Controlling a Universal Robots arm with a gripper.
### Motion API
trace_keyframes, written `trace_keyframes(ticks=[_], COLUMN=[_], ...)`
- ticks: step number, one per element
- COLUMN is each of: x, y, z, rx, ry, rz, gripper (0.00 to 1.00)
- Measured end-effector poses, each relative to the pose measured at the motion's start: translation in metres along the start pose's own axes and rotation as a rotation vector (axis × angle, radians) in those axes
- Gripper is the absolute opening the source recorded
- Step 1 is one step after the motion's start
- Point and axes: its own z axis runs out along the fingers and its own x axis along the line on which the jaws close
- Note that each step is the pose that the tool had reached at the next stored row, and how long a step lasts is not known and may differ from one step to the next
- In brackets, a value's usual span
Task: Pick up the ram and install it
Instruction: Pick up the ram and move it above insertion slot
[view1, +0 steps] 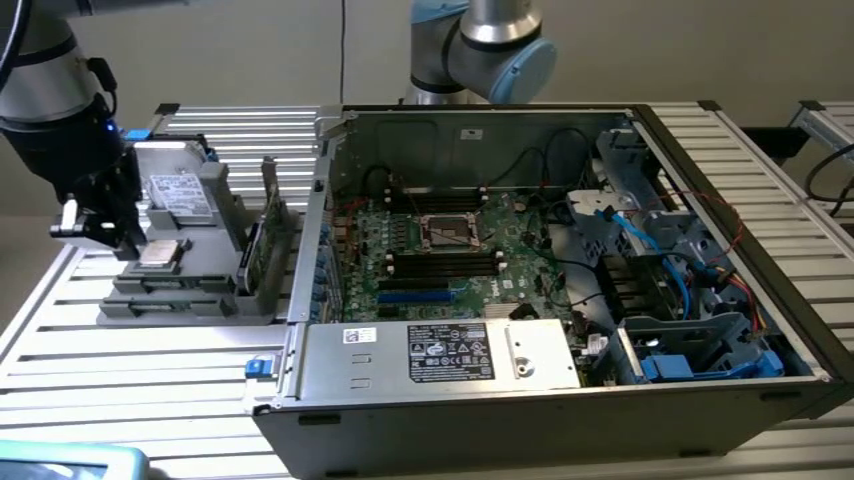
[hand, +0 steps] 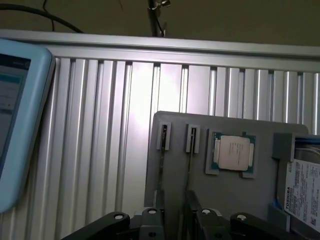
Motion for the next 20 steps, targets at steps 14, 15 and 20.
trace_keyframes(ticks=[14,15,20], x=[0.026,0.026,0.026], y=[-0.0069,-0.0095,-0.0176], z=[0.0254,0.0271,0.0356], rx=[0.0001,0.0002,0.0001], ry=[0.0006,0.0006,0.0006], rz=[-0.011,-0.011,-0.011], gripper=[0.31,0.31,0.31])
